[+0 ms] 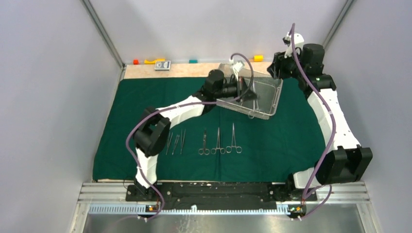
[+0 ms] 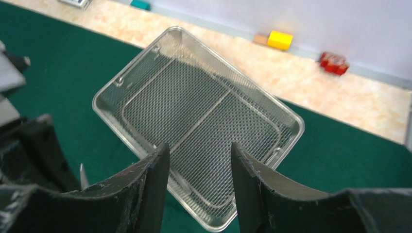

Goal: Open and lay out the surgical kit
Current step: Pick up the medical item from the container, then place the medical item in the surgical kit.

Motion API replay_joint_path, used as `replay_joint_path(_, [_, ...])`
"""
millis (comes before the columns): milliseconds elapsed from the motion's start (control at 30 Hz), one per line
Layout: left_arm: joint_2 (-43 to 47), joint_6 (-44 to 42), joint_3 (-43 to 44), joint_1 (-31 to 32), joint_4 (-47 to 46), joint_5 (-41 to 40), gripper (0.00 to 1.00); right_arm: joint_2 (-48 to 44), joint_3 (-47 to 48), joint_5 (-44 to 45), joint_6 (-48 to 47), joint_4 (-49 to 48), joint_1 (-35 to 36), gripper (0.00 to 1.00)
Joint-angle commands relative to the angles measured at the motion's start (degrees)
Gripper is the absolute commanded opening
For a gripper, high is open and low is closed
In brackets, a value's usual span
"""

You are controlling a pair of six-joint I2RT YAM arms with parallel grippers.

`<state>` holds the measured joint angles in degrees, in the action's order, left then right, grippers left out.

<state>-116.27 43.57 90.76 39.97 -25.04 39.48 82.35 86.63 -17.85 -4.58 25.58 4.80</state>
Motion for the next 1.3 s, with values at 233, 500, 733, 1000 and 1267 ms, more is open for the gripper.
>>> replay_joint_path(233, [10.42,6.07,-35.1,7.2,-24.58,-0.24,0.0,-9.27,-19.52,-8.46,0.43,-5.76,-0.14,0.49])
replay_joint_path(500, [-1.88,10.78,-34.99,7.41,-45.59,0.68,0.0,-10.56,-26.64,-11.84,-2.79,-6.65,-0.18,0.49])
replay_joint_path(733, [-8.47,12.92,-30.67,7.41,-49.22,1.61,0.02,-9.71,-28.31,-12.57,-2.89,-7.48,-0.99,0.48])
replay_joint_path(1000, [-11.46,12.81,-29.21,7.3,-48.69,2.17,0.02,-9.9,-29.29,-13.85,-2.89,-7.98,-2.21,0.48])
replay_joint_path(1267, [-11.99,10.72,-30.23,7.23,-47.45,2.54,0.01,-9.8,-29.85,-14.99,-2.81,-8.29,-3.21,0.48])
